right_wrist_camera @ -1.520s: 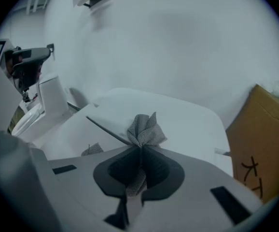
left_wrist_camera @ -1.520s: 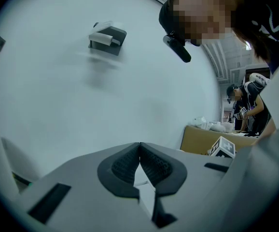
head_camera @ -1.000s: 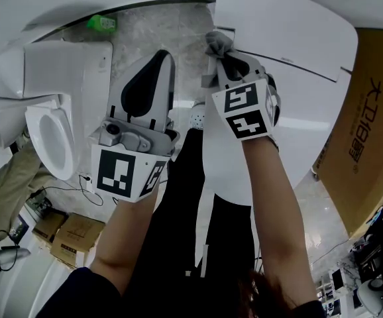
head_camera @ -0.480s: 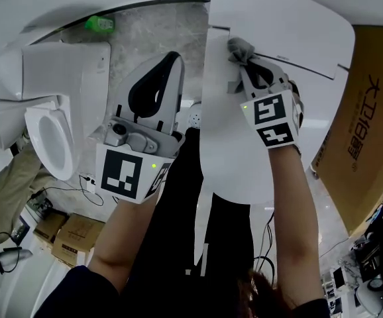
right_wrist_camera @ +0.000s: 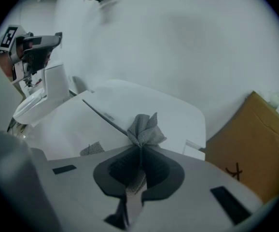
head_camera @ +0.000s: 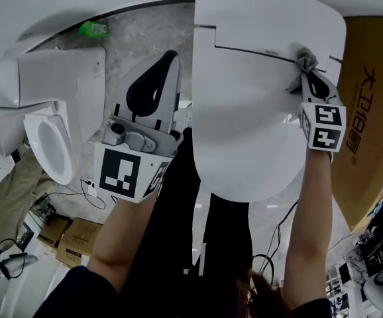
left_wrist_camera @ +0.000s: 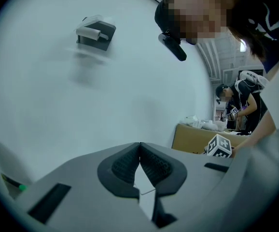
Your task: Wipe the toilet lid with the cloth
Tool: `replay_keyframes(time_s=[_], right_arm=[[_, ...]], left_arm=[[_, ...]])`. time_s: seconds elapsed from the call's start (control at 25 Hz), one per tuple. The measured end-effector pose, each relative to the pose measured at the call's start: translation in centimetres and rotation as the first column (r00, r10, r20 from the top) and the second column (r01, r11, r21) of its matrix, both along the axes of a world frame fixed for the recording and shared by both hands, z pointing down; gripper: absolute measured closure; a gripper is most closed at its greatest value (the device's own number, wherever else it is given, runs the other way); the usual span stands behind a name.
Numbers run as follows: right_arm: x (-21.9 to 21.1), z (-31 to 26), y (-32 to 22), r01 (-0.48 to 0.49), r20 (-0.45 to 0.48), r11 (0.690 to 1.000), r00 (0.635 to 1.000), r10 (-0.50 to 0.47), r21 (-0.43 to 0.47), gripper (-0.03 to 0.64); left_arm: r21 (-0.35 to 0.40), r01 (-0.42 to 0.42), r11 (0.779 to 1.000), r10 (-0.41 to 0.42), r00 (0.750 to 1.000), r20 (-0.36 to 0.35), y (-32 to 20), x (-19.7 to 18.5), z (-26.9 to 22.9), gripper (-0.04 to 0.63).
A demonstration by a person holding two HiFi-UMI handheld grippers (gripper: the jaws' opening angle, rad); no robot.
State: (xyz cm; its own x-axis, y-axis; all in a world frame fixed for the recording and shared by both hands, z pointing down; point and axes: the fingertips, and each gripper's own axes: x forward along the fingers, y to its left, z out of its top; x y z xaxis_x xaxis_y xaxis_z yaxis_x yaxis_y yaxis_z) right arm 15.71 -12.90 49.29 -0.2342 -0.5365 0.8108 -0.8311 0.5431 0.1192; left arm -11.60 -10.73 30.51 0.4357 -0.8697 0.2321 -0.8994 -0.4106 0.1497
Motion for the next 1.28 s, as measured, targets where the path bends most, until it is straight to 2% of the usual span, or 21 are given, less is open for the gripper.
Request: replay_keyframes(time_s=[0.36, 0.48, 0.64, 0.76, 0.96, 1.28], right_arm=[[9.6, 0.3, 1.3, -0.215, -0.062, 0.977, 0.975, 0.215, 0.009, 0.583], [11.0, 0.4, 1.8, -0.251, -0.08, 0.968, 0.964, 0.252, 0.018, 0.583], [10.6, 0.4, 1.8, -0.249, -0.099, 0.968, 0.963, 0.251, 0.03, 0.583], [8.9, 0.3, 2.1, -0.223, -0.091, 0.974, 0.97, 0.224, 0.025, 0.583], [3.6, 0.2, 2.6, -0.143, -0.051, 0.99, 0.988, 0.144, 0.018, 0.583], [-9.7, -0.5, 3.4, 0.05, 0.086, 0.999, 0.995, -0.05, 0.001, 0.583]], left_arm=[[-0.002, -0.012, 1.0, 0.012, 1.0, 0.006, -0.2, 0.6, 0.2, 0.575], [-0.002, -0.007, 1.0, 0.007, 1.0, 0.006, -0.3, 0.4, 0.2, 0.575], [0.004, 0.003, 1.0, -0.003, 1.0, 0.006, -0.5, -0.1, 0.1, 0.575], [0.012, 0.015, 1.0, -0.015, 1.0, 0.001, -0.7, -0.5, 0.0, 0.575], [0.022, 0.025, 0.999, -0.025, 1.0, 0.005, -0.7, -1.2, -0.3, 0.575], [0.024, 0.051, 0.998, -0.051, 0.999, 0.013, -0.4, -2.6, -0.6, 0.575]])
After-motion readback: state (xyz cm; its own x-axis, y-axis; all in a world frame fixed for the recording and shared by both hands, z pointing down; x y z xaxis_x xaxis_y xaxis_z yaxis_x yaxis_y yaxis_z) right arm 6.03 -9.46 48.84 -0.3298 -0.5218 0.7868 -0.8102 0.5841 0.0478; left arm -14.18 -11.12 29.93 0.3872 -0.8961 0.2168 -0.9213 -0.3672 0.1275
